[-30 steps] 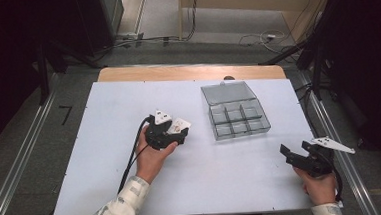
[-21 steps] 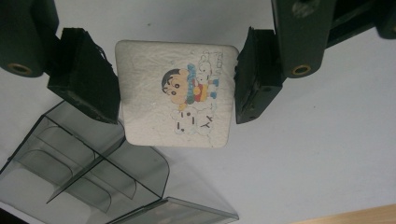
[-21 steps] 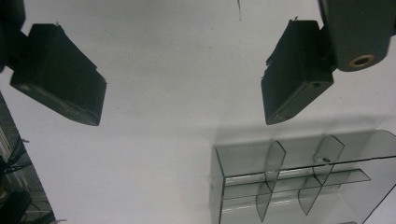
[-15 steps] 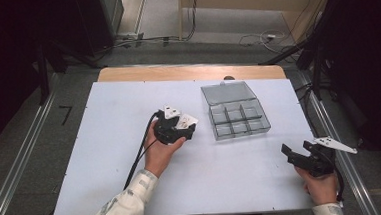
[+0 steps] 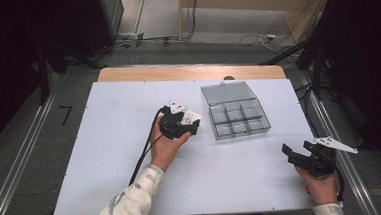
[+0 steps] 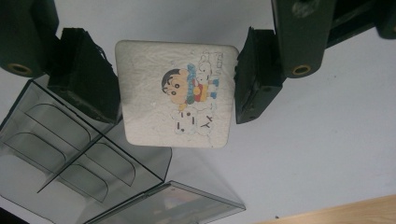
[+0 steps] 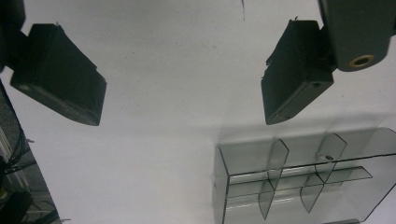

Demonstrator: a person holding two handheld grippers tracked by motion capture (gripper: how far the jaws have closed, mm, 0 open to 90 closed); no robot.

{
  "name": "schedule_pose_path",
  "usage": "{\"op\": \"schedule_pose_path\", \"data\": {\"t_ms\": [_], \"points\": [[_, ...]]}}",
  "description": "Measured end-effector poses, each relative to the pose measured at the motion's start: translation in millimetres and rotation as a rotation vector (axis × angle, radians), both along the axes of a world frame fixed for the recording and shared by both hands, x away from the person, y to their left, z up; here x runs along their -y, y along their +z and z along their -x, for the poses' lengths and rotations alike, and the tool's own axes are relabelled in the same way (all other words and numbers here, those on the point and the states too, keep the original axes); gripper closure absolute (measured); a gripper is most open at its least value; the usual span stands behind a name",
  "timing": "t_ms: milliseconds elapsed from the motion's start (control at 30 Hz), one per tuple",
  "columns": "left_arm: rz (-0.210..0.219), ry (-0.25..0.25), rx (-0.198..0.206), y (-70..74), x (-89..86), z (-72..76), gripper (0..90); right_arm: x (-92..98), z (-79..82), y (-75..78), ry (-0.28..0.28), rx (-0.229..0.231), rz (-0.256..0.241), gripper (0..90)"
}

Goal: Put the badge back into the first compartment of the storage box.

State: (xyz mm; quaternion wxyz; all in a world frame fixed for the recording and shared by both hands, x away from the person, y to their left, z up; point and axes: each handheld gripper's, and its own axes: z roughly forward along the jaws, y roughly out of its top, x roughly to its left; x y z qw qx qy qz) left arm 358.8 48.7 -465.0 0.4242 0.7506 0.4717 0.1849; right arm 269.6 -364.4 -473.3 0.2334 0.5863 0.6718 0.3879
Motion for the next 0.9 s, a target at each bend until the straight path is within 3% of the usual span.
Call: {"op": "schedule_pose_path", "data": {"t_ms": [900], "points": [[-0.035,-0.01,0.007,3.7,26.7,-21.5,33.7,3.7,-0.2,-0.1,-0.003,0.005,-0.007,12.5]]}}
